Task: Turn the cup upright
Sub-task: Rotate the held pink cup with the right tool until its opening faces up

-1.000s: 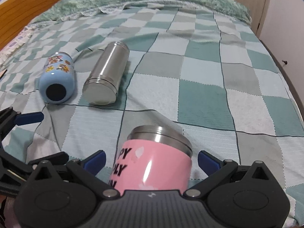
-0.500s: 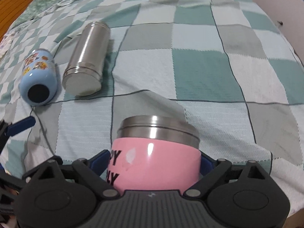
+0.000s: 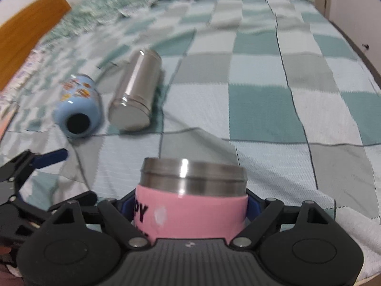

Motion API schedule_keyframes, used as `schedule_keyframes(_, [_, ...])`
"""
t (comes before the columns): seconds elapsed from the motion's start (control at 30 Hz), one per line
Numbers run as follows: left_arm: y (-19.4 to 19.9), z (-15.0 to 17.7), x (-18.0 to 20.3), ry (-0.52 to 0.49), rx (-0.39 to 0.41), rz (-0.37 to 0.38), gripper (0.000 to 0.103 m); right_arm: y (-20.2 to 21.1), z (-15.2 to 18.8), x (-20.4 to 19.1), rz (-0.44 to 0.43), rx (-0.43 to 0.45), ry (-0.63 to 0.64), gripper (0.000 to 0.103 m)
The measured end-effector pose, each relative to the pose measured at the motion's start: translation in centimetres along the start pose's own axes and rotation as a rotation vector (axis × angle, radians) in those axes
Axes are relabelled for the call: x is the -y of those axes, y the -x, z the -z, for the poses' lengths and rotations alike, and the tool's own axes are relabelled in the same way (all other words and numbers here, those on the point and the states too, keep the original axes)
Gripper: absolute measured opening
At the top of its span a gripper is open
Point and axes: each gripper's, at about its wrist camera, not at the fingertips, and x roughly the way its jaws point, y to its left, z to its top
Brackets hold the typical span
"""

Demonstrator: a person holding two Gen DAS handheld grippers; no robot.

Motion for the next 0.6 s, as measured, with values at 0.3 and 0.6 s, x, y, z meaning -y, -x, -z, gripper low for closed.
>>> schedule_keyframes(0.3, [1.0, -2.2, 3.3, -0.031, 0.031, 0.002, 0.103, 5.6, 1.8, 2.2, -0.05, 0.247, 0.068, 0.084])
schedule_keyframes(0.6, [-1.4, -5.0, 7.7, -0.059, 0.047, -0.005, 0.103, 7.2, 0.2, 6.7, 0.011, 0.368, 0.115, 0.084])
